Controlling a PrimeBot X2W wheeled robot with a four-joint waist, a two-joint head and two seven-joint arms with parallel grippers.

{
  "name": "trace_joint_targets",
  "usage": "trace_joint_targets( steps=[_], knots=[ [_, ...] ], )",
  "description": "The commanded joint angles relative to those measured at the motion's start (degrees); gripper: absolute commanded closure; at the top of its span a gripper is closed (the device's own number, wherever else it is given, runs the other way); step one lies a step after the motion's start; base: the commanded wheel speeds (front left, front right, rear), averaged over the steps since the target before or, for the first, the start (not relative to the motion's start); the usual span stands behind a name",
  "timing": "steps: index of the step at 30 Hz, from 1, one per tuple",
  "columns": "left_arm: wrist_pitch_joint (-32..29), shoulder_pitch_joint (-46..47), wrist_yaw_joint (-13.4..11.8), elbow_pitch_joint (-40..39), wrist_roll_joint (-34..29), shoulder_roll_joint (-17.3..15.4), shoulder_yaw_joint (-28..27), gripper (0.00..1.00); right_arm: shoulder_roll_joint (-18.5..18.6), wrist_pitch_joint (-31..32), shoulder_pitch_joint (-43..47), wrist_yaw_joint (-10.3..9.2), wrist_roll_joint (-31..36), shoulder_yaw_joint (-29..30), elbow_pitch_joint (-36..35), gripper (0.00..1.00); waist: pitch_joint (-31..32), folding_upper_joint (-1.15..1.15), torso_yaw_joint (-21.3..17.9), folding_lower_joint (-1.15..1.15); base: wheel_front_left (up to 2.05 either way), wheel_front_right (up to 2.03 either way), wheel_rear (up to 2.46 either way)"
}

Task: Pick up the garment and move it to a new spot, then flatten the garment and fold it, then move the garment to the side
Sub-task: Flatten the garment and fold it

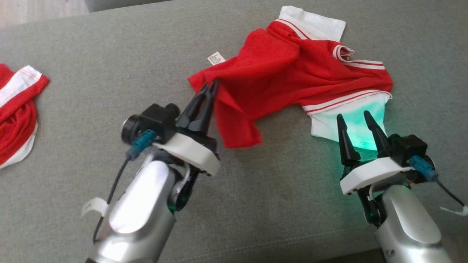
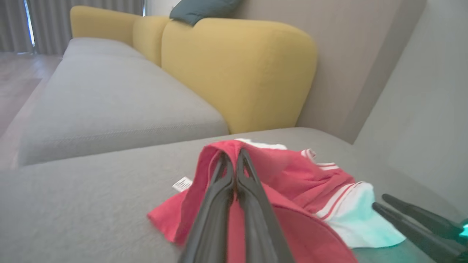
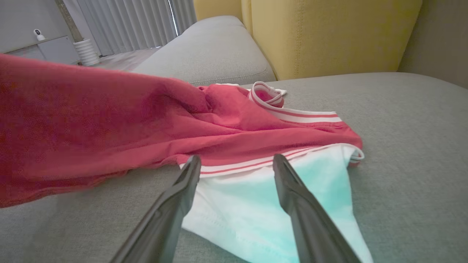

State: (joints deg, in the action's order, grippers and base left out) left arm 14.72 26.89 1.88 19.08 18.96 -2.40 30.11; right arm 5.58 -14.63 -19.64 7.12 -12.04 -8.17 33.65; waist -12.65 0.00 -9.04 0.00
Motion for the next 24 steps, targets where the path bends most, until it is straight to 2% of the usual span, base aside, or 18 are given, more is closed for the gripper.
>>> trace_joint_targets(
  steps=[1,9,16,17,18,19,21,24],
  knots=[
    [0.28,0.69,-0.94,0.75,-0.12,-0.52,-3.11,1.00,-0.50,-0.37,-0.77,0.36,-0.25,-1.38,-1.74,0.00,-0.62,0.00,0.09,0.00,0.00,0.00,0.00],
    [0.28,2.14,-3.08,11.26,-0.82,-4.57,-10.81,1.00,-0.65,-0.37,-2.75,0.36,-0.72,-1.75,-3.23,0.00,-4.78,0.00,-1.61,0.00,0.00,0.00,0.00],
    [0.28,3.67,-5.43,16.00,-1.49,-6.33,-15.85,1.00,-0.43,-0.37,-2.59,0.36,-0.74,-0.95,-3.67,0.00,-5.83,0.00,-2.16,0.00,0.00,0.00,0.00],
    [0.28,3.81,-5.90,16.40,-1.71,-6.48,-16.47,0.75,-0.45,-0.37,-2.51,0.36,-0.69,-0.80,-3.77,0.00,-5.84,0.00,-2.16,0.00,0.00,0.00,0.00],
    [0.28,3.92,-6.14,16.47,-2.00,-6.54,-16.91,0.13,-0.49,-0.37,-2.47,0.36,-0.63,-0.57,-3.92,0.00,-5.81,0.00,-2.11,0.00,0.00,0.00,0.00],
    [0.28,3.96,-6.21,16.29,-2.37,-6.53,-17.21,0.00,-0.55,-0.37,-2.46,0.36,-0.43,-0.29,-4.17,0.00,-5.73,0.00,-2.01,0.00,0.00,0.00,0.00],
    [0.28,3.66,-6.49,15.63,-3.14,-6.36,-17.85,0.00,-0.79,-0.37,-2.34,0.36,0.06,0.41,-4.99,0.00,-5.38,0.00,-1.67,0.00,0.00,0.00,0.00],
    [0.28,1.44,-8.21,11.08,-5.13,-5.69,-20.26,0.00,-1.35,-0.37,-1.79,0.36,1.11,1.60,-8.03,0.00,-4.16,0.00,-0.83,0.00,0.00,0.00,0.00]
  ],
)
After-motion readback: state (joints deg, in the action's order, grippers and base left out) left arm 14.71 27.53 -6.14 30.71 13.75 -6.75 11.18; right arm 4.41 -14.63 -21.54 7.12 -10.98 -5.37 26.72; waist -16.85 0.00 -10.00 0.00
